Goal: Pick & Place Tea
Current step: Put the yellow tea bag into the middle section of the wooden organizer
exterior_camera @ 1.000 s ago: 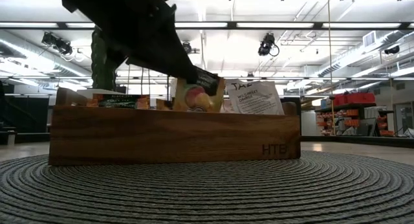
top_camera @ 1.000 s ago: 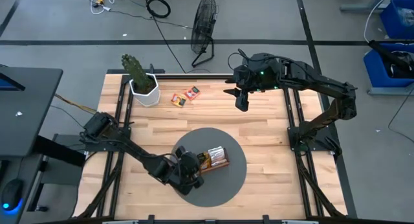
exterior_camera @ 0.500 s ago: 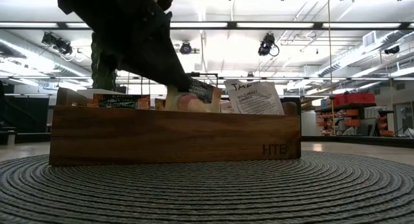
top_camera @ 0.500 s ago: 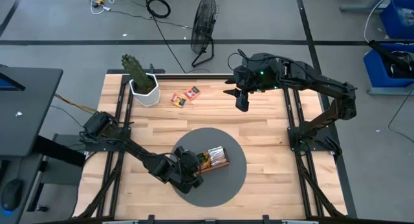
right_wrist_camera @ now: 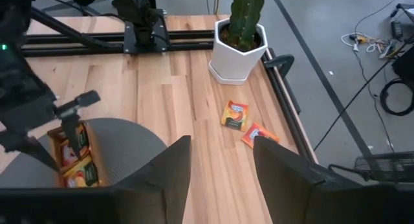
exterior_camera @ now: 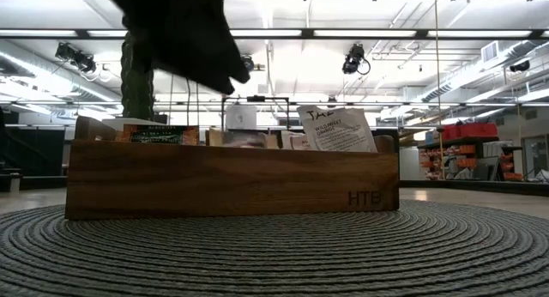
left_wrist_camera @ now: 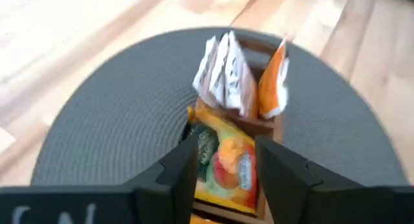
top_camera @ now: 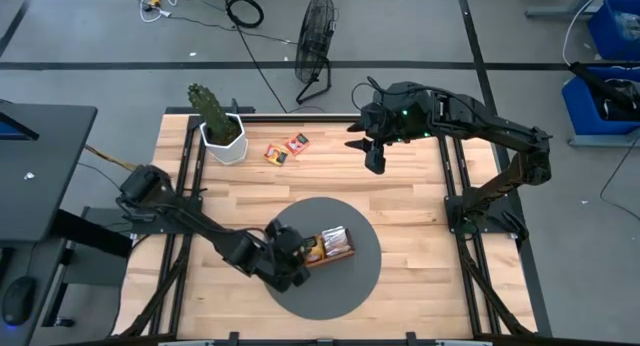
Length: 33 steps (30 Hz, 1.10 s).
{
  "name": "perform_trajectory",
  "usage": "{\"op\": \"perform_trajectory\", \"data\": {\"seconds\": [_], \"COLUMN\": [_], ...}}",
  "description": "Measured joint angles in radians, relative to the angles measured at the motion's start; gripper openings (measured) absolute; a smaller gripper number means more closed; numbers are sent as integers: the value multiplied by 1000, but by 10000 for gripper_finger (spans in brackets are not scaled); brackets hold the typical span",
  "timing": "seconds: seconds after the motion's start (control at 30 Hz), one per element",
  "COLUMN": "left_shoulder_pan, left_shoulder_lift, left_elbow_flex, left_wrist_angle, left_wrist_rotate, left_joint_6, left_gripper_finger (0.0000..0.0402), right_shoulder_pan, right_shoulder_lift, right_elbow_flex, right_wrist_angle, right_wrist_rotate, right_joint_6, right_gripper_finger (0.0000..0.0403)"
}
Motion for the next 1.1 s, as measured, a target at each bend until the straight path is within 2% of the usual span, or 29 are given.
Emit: {"op": "perform_trajectory", "data": {"seconds": [0.2, 0.4, 0.77, 1.1], "left_shoulder_pan": [5, 36, 110, 188], "left_shoulder_lift": [-129, -289, -531, -739], "left_elbow_flex": [0, 0, 0, 0], "left_wrist_angle": [-31, -31, -32, -27], "left_wrist_rotate": [9, -15, -35, -35], "left_joint_6": [-2, 4, 183, 453], "left_gripper_finger": [166, 153, 124, 117], "right_shoulder_pan": [0, -2, -51, -173], "right_shoulder_lift": [0, 8, 8, 49], "right_elbow_flex": [0, -25, -306, -592], "right_wrist_angle": [0, 44, 316, 664], "right_wrist_rotate": [0, -26, -108, -190], "right_joint_6": [2, 29, 169, 489], "right_gripper_finger": [174, 174, 174, 174]}}
